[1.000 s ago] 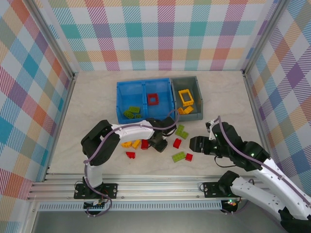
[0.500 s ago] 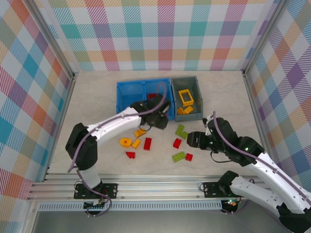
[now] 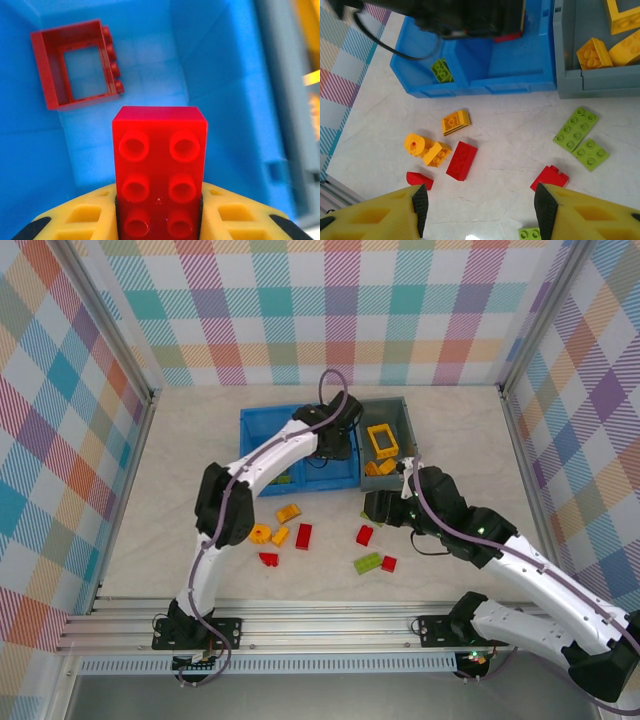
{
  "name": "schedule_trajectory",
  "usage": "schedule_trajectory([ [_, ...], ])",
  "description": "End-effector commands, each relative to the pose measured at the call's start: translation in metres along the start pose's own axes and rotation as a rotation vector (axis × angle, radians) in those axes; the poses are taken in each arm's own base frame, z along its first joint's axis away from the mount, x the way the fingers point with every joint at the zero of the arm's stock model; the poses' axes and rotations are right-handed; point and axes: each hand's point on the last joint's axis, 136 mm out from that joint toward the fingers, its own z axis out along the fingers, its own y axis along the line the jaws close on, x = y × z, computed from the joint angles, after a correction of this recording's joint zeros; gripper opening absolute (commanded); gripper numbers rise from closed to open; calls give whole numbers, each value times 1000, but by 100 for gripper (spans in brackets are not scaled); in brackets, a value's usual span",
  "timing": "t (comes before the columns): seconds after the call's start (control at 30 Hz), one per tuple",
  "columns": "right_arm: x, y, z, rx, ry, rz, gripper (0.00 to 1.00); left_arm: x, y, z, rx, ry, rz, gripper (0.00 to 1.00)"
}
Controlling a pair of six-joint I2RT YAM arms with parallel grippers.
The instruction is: Sort the legos into containers by color
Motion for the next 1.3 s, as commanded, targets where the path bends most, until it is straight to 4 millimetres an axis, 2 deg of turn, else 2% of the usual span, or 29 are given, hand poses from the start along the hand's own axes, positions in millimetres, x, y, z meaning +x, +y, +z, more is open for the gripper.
schedule_trajectory([
  [0.0, -17, 11, -8, -31, -63, -12, 61, 11, 19, 10, -89, 61, -40, 25],
  [0.1, -13, 7, -7, -20, -54, -9, 61, 21, 20, 22, -99, 89, -56, 26],
  [0.2, -10, 5, -6, -14, -46, -8, 61, 25, 16, 24, -75, 103, -71, 37],
  [0.27, -9, 5, -5, -12, -42, -8, 62, 23, 14, 19, -60, 97, -74, 48],
  [0.3, -8, 4, -4, -9, -39, -8, 62, 20, 12, 15, -50, 89, -75, 50],
  [0.47, -11, 5, -6, -5, -43, -13, 62, 9, 9, -9, -12, 51, -81, 54],
  [0.63, -15, -2, -11, 37, -57, -28, 62, -6, 5, -47, 30, -26, -97, 48],
  [0.73, -15, -2, -9, 58, -35, -41, 61, -13, 4, -84, 53, -104, -108, 47],
  [0.8, -8, 0, 1, 58, 15, -38, 59, -10, 11, -114, 59, -167, -126, 46],
  [0.87, 4, 6, 13, 59, 63, -43, 59, -1, 23, -140, 69, -221, -160, 45],
  [0.93, 19, 19, 29, 53, 108, -74, 58, 16, 41, -164, 69, -268, -203, 43],
  [1.0, 39, 41, 46, 37, 156, -116, 58, 41, 64, -186, 85, -314, -253, 41],
  [1.13, 67, 83, 81, 23, 224, -217, 58, 93, 117, -214, 95, -381, -349, 41],
  [1.27, 88, 96, 121, 97, 306, -178, 58, 140, 175, -236, 83, -446, -433, 41],
])
